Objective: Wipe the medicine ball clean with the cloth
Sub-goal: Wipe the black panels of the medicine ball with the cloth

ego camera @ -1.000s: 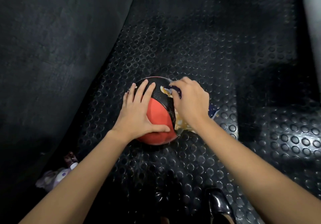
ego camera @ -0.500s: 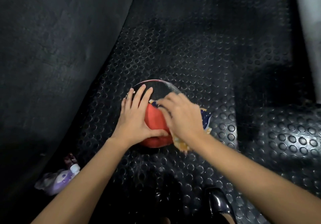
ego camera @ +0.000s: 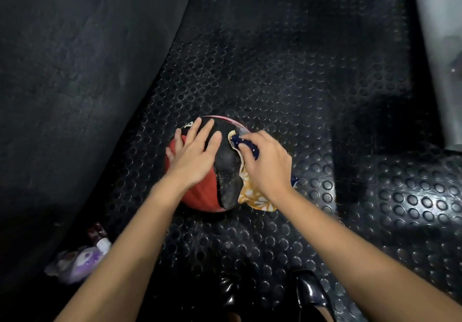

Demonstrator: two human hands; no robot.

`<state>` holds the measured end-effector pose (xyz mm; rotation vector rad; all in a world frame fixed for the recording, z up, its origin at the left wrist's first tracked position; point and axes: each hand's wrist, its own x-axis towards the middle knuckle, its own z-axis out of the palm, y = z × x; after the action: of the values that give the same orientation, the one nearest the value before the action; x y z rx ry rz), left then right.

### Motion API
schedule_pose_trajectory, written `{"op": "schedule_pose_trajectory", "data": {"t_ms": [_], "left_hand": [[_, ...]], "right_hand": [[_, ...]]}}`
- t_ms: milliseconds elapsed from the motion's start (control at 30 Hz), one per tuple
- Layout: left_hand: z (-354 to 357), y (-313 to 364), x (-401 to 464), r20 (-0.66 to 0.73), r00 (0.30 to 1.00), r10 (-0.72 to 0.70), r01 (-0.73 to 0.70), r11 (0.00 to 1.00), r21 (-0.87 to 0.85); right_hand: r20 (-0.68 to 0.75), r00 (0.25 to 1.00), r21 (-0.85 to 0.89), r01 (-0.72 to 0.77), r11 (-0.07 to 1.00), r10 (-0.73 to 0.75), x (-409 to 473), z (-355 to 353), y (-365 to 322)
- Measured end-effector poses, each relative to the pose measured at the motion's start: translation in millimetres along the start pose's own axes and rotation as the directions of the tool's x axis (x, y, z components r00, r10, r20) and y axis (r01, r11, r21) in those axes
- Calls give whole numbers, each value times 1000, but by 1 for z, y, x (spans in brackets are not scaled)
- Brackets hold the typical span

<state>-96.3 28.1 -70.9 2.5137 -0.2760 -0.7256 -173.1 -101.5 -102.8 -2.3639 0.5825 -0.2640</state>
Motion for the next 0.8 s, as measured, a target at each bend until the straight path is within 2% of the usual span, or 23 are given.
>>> {"op": "schedule_pose_trajectory", "data": {"t_ms": [100,167,200,300,333,367,467,500,633,667,800], "left_hand": [[24,-9,-2,-320,945,61,-34,995,90],[30,-14,-3,-442,891,101,-49,991,127],[31,-16,-2,-463,879,112,-53,989,138],[31,-18,-1,-489,867,100,-41,991,129],[31,-18,0,-496,863,94,-38,992,122],[30,-20,1,-498,862,88,-35,993,115],[27,-27,4,-494,865,87,-36,993,112],[26,-28,3,-489,867,93,-41,993,114],[32,-23,-2,-496,858,132,-58,985,162],[34,-22,-1,-500,852,153,-68,980,185],[34,-21,3,-488,838,244,-135,959,247]], "right_hand": [[2,999,21,49,999,-49,-10,1,-5],[15,997,6,71,997,-71,-5,3,-5],[25,999,-6,32,999,-32,3,4,-1],[51,980,-9,-194,981,194,28,6,9],[50,977,-10,-206,978,207,27,7,7],[41,984,-11,-172,985,172,21,7,2],[5,998,-6,66,998,-66,-7,8,-19],[15,996,-31,87,996,-87,-4,8,-18],[48,988,-65,-146,987,150,33,9,-1],[48,988,-65,-145,987,148,29,7,-2],[81,996,-56,48,997,-43,-2,-3,-12]]}}
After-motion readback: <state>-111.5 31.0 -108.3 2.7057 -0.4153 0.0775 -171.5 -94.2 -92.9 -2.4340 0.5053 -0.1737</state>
